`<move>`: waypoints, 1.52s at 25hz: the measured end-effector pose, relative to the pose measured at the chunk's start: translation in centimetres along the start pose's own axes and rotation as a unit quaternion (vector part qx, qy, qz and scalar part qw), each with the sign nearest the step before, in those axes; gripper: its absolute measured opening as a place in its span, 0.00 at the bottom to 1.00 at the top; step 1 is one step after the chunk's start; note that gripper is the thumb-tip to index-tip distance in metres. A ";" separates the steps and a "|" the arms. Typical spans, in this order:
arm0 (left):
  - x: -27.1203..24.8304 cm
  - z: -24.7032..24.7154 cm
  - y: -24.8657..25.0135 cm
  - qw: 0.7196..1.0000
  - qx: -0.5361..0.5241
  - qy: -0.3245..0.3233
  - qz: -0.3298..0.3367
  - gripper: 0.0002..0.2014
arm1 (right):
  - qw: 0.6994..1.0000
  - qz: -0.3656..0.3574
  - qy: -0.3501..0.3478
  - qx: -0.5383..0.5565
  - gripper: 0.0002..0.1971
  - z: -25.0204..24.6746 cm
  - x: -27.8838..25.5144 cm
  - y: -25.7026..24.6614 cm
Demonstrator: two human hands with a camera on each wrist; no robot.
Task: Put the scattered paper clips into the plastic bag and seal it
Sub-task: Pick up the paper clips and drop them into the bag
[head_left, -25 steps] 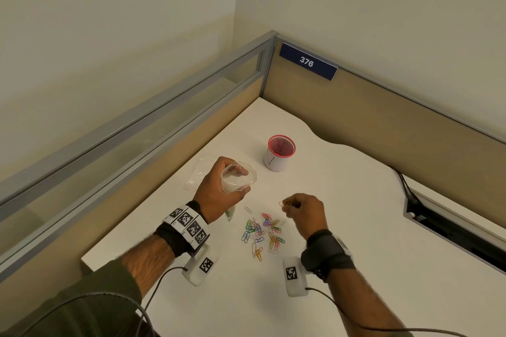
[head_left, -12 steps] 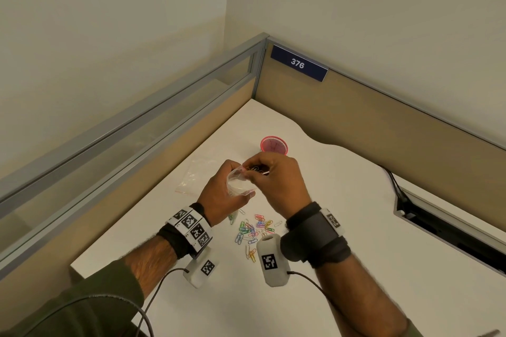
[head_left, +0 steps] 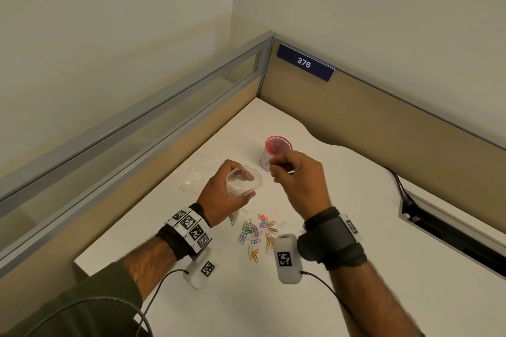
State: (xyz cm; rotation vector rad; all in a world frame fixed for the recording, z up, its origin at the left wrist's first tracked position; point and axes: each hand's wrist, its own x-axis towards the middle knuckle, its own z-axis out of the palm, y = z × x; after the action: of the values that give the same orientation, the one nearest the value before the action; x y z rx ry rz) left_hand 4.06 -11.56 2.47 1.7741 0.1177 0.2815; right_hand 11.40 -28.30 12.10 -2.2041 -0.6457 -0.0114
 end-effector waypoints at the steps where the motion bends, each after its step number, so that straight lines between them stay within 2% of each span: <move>1: -0.1 -0.4 -0.1 1.000 -0.008 0.002 -0.002 0.21 | 1.000 0.026 -0.004 -0.013 0.05 0.4 0.0 2.1; 3: -0.1 -1.0 -0.3 1.000 -0.024 0.004 -0.007 0.20 | 0.989 0.110 -0.049 -0.091 0.07 1.8 -0.9 7.1; 6: -0.1 -1.1 -0.2 0.999 -0.033 0.010 -0.005 0.22 | 0.945 0.208 -0.157 -0.199 0.14 4.2 -4.1 13.2; 9: -0.1 -1.4 -0.1 0.999 -0.040 0.009 -0.005 0.23 | 0.915 0.242 -0.196 -0.256 0.17 6.3 -6.3 15.2; 10: 0.6 -2.4 -1.0 0.999 -0.037 -0.005 -0.017 0.23 | 0.912 0.250 -0.197 -0.260 0.15 8.6 -6.4 15.1; 13: 0.6 -2.9 -1.0 0.999 -0.037 0.009 -0.009 0.22 | 0.913 0.203 -0.220 -0.278 0.11 10.6 -6.0 13.6; 17: 0.7 -2.8 -1.0 0.999 -0.042 0.004 -0.005 0.21 | 0.938 0.181 -0.176 -0.236 0.15 11.3 -3.9 12.5; 19: 0.7 -3.1 -1.2 0.999 -0.047 -0.003 -0.010 0.20 | 0.950 0.149 -0.193 -0.194 0.18 12.1 -2.9 11.9; 23: 0.7 -3.9 -1.3 0.999 -0.040 -0.003 -0.003 0.20 | 0.932 0.075 -0.283 -0.215 0.22 14.6 -2.3 11.0; 28: 0.9 -4.9 -1.3 0.999 -0.044 0.008 -0.002 0.22 | 0.930 0.025 -0.289 -0.226 0.13 14.3 -5.4 11.2; 34: 0.4 -4.5 -1.2 0.998 -0.061 0.005 -0.010 0.23 | 0.930 -0.057 -0.287 -0.222 0.10 14.2 -8.6 10.5; 36: -0.1 -4.1 -1.0 0.998 -0.064 0.008 -0.010 0.22 | 0.925 -0.060 -0.287 -0.241 0.08 13.9 -8.5 10.9; 38: -0.4 -4.0 -0.8 0.998 -0.062 0.008 -0.011 0.22 | 0.928 -0.033 -0.277 -0.248 0.08 12.7 -8.3 12.1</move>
State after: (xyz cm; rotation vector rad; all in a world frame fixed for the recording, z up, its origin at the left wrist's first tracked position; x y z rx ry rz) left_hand 2.77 -7.68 2.40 1.6474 0.1283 0.2808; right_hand 7.16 -29.27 -6.85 -2.6926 -1.1265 0.4796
